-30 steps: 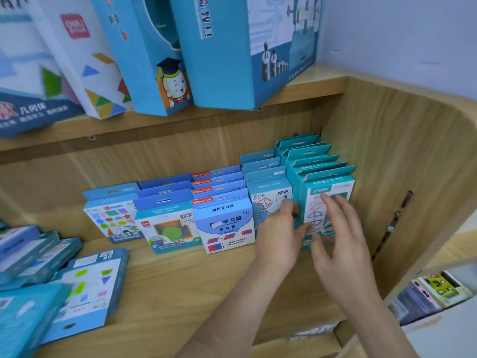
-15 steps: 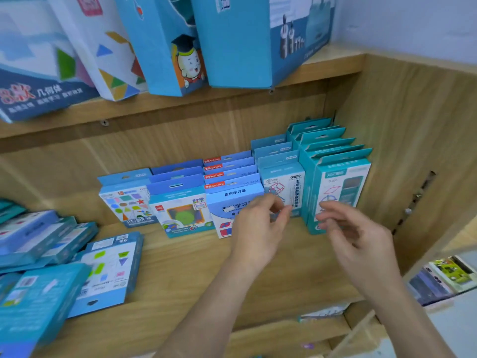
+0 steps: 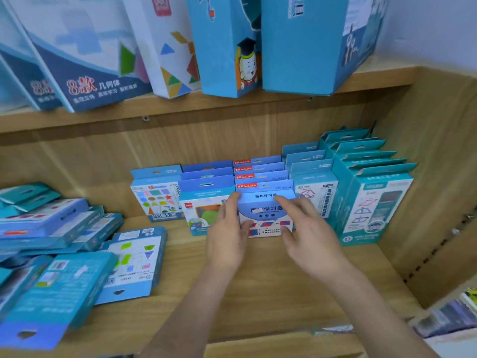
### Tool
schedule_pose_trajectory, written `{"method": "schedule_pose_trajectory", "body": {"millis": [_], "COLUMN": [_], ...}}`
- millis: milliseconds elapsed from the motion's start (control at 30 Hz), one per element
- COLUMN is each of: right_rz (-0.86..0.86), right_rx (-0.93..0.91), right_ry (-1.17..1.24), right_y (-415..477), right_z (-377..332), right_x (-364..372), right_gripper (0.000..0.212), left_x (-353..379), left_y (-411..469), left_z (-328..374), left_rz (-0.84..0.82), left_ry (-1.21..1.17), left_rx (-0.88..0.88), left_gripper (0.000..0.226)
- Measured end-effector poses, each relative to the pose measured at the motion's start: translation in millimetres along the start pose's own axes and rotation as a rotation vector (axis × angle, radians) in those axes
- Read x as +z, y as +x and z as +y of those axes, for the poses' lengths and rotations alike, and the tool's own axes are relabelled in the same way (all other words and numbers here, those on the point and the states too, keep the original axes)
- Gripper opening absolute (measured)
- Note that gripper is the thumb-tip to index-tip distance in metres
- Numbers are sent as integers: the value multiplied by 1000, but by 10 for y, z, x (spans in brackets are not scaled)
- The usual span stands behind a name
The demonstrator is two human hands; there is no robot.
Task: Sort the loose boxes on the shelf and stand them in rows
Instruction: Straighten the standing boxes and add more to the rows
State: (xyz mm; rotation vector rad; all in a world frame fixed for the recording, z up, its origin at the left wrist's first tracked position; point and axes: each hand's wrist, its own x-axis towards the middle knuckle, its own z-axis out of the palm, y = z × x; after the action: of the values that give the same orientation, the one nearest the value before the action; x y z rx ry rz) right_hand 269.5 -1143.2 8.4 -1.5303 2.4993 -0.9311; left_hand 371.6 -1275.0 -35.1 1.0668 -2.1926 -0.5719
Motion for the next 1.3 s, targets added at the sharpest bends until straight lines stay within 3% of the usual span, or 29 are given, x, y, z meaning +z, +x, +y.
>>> {"method": "schedule_pose_trajectory", "body": {"millis": [133,267,467,633,767,900,1033,1133,1200,1300], "right_rz": [-29,10,-12,-328,-470,-504,-538,-515,-426,-281], "right_rx": [39,9,-323,-486,-524,-491,-501,-493,-409,-120], "right_ry": [-50,-48,-1,-172,-276,-380,-411,-261,-104,170], "right_y": [27,6,-73,-151,-108,-46,21,112,246,484], "right_z": [-41,-151,-634,-1210,-1643,-1834,-1852,-1852,-1866,-1867], "right_x": [16,77,417,912,1297,1666,1770,1598,1371,1015], "right_gripper": [59,57,62,83,94,78,67,57,43,23], "left_x": [-83,-364,-1189,-1961,-2281,-2468,-2590,-2695,-2769,-2718], "left_y": [-3,-143,-597,-774,-899,-1045,-1022,-984,-936,-916], "left_z": [17,-15,-638,-1354,-1729,-2003,-2283,-2342,-2386,-2466], "left_rz": [-61,-70,-63,-83,-428,-481,-435,-358,-313,-282], "left_ry": [78,-6,81,376,584,627,601,567,538,547], "left_rx": [37,48,180,118,-11,125,263,319,316,435], "left_gripper": [66,58,16,26,73,101,107,109,105,69]}}
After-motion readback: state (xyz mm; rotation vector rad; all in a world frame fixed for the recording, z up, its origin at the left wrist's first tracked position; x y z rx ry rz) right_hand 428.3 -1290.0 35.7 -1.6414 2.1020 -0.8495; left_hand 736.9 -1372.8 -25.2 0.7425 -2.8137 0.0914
